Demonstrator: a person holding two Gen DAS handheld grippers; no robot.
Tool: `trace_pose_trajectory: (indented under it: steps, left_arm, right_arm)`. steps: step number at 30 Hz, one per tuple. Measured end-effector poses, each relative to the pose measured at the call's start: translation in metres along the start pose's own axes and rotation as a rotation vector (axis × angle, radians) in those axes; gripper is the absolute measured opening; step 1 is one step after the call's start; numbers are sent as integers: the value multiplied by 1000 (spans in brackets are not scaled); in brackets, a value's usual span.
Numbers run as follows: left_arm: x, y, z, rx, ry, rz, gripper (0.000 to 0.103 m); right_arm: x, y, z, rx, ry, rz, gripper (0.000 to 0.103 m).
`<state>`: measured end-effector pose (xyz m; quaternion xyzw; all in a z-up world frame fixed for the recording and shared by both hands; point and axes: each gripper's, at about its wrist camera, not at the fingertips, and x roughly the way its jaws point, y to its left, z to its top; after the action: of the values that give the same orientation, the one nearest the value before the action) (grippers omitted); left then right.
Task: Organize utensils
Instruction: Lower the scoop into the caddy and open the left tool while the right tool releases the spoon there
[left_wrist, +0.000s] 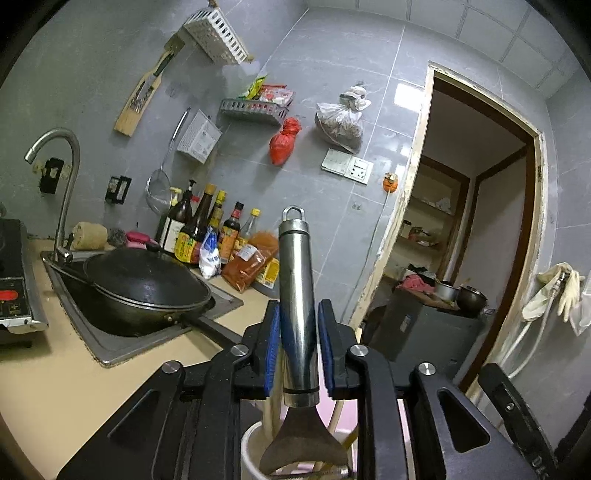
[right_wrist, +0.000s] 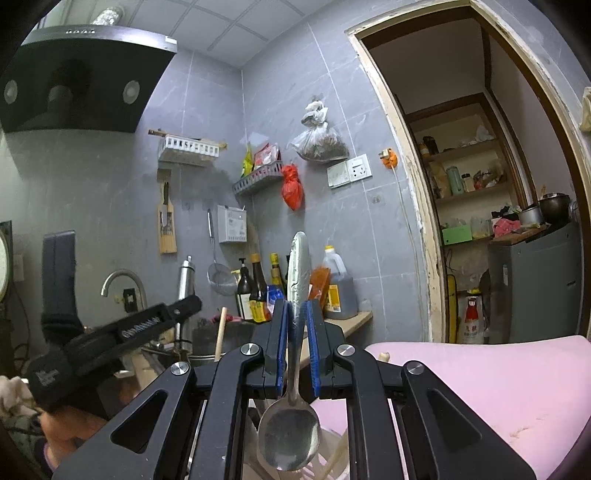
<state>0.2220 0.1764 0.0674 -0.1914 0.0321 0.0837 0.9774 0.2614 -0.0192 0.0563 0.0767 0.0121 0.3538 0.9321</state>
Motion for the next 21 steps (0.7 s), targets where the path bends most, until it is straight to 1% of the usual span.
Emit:
trace_pose_trajectory:
  steps: [1, 2, 3, 7, 9, 12, 14, 15, 19, 21]
  left_arm:
    - [-2, 2, 1, -5, 9, -9, 23]
    - [-3, 4, 2, -6, 20, -19, 24]
    - [-4, 5, 3, -2, 26, -26, 24]
    - [-11, 2, 3, 43, 21, -26, 24]
    - [-10, -5, 0, 101, 18, 4, 24]
    - [-9, -9, -5, 133, 7, 23, 24]
    - [-8, -13, -7, 158, -4, 55, 20]
    - [-7, -15, -9, 173, -9, 72, 20]
    - [-2, -18, -10, 189, 10, 87, 19]
    - [-2, -15, -9, 163, 25, 68, 20]
  right_arm:
    - [-1, 0, 0, 1, 2, 1, 13]
    - [-1, 0, 1, 5, 5, 2, 16]
    - [-2, 0, 1, 8, 7, 2, 20]
    - [-5, 3, 3, 4, 15, 0, 20]
    - [-9, 4, 4, -2, 16, -4, 20]
    - [-17, 6, 7, -10, 9, -13, 22]
    - [-22, 6, 8, -15, 4, -22, 22]
    - [-23, 6, 8, -15, 4, -25, 22]
    - [-26, 2, 8, -2, 11, -40, 23]
    - [-28, 1, 8, -1, 14, -47, 27]
